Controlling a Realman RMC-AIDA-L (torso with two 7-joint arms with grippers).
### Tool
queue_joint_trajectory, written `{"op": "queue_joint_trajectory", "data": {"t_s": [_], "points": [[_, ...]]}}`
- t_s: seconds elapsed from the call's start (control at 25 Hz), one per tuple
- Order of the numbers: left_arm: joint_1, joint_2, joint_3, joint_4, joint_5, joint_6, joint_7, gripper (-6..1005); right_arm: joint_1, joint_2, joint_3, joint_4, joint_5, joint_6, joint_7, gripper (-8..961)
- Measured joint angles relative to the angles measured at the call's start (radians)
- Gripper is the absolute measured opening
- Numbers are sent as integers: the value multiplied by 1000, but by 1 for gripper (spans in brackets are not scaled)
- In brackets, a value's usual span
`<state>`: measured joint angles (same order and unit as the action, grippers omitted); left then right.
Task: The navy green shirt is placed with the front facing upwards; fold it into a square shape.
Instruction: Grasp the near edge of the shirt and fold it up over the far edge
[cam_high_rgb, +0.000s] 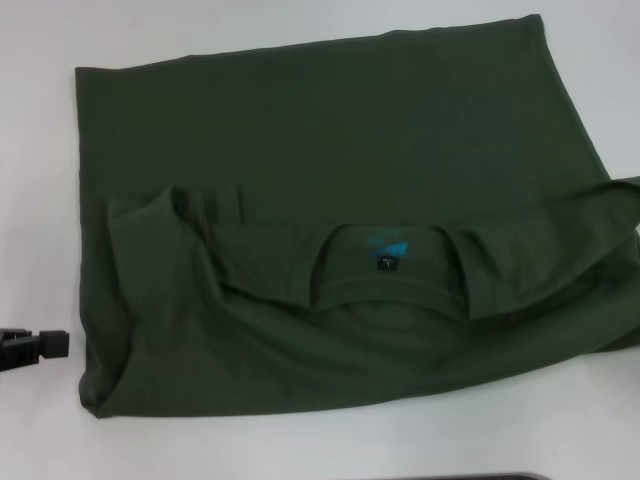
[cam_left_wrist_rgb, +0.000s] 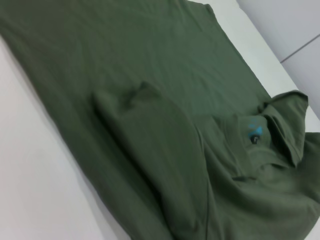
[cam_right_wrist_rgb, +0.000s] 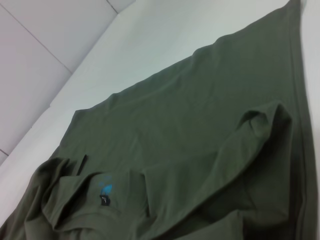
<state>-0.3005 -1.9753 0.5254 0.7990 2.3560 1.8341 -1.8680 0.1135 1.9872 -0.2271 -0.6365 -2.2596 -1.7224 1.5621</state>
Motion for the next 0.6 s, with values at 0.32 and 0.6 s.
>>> {"op": "queue_joint_trajectory", "data": {"t_s": [0.32,0.6], "points": [[-51,-15,-107,-28,-9,-25,-33,61,26,-2,-5,0,0,13,1,44],[-134,-49,-185,-62,-45,-62,-7,60,41,-4,-4,2,0,16,4,44]]}}
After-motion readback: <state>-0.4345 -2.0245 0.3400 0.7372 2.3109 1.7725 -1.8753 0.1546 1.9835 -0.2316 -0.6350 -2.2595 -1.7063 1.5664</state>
